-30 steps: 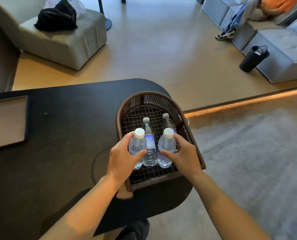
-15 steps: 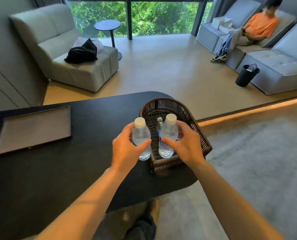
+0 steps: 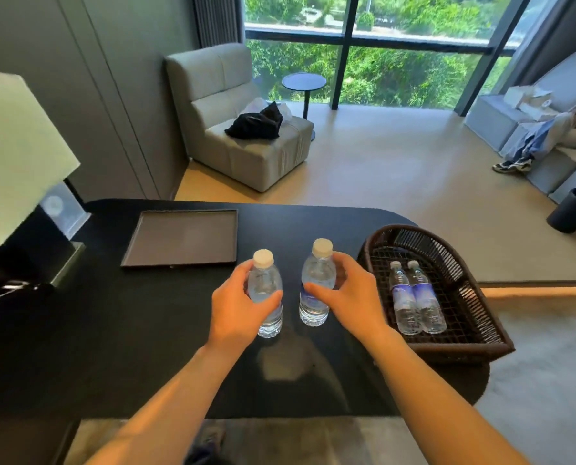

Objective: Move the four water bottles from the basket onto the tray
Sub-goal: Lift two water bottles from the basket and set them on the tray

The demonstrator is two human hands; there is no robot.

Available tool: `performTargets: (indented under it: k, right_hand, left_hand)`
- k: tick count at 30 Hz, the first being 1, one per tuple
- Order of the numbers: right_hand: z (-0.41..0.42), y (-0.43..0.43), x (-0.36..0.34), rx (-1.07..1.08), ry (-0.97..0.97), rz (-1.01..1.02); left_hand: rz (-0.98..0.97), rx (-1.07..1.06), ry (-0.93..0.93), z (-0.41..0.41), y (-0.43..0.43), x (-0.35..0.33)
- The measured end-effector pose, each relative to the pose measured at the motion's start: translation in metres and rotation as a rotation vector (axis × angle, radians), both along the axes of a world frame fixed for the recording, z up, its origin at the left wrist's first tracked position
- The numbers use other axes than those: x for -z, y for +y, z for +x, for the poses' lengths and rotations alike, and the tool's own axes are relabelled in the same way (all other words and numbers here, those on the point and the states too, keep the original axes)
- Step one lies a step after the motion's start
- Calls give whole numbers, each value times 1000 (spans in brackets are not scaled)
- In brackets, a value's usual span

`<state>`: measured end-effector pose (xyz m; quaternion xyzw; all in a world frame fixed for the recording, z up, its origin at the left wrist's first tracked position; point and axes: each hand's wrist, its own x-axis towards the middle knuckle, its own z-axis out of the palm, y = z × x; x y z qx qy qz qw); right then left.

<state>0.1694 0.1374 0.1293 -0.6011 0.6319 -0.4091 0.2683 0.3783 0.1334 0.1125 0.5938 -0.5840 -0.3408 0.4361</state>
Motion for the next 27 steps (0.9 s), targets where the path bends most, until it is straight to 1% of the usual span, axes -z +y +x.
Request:
performTargets:
  k: [5,14,21,27]
  right_hand:
    - [79,-57,8,-43,9,48]
    - [209,-174,39,-109,-60,145]
    - [291,-264,74,-128,-66,167]
    - [333,-323,101,-122,-22,153]
  left_hand:
    - [-83,-87,-60,83,-45,10]
    - [-36,-145,-132,212,-159,30]
    - [-29,-169,-158,282,-241,62]
    - [-20,-198,-165,316,-300,90]
